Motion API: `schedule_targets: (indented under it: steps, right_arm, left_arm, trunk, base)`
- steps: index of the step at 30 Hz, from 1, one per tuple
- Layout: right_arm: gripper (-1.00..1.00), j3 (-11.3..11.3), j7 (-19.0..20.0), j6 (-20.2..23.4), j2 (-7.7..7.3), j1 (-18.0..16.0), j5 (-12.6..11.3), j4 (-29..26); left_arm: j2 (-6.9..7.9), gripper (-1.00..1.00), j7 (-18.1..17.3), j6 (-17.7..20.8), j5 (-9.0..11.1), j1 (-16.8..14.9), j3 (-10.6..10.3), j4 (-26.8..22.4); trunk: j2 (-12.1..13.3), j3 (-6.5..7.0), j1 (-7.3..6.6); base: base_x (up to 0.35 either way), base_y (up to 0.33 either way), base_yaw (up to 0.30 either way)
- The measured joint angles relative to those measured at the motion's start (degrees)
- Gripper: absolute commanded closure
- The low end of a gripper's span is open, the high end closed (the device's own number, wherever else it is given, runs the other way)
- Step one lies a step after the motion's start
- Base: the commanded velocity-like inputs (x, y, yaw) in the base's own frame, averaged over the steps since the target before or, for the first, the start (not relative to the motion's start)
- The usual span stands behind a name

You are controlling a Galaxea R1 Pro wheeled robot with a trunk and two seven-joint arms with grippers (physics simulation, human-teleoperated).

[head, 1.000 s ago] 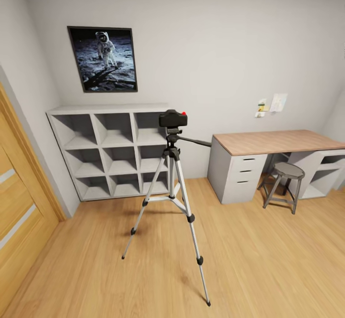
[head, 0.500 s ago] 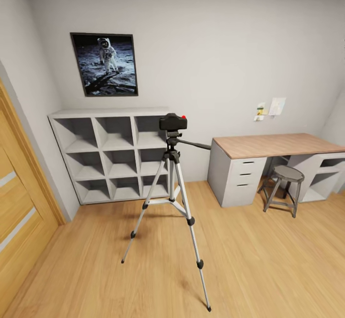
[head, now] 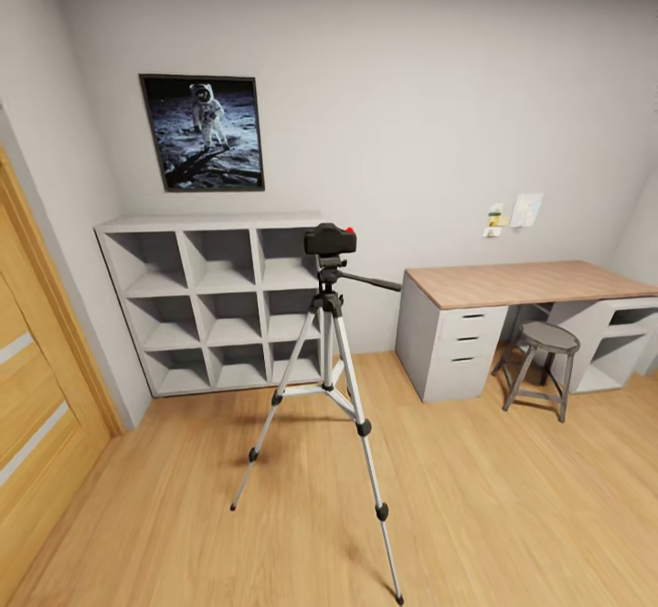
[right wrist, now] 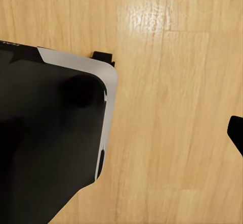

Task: Attach the digital camera to the camera tripod in the bedroom.

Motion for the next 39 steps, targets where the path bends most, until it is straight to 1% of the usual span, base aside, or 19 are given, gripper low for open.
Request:
schedule_targets:
  steps: [39]
  right_arm:
    - [-1.00, 0.09, 0.05, -0.04, -0.07, -0.06, 0.01, -0.03]
  left_arm:
    - [0.02, -1.00, 0.00, 0.00, -0.01, -0.03, 0.00, 0.00]
  trunk:
    - [-0.08, 3.43, 0.01]
  base:
    - [0.000, 0.000, 0.000]
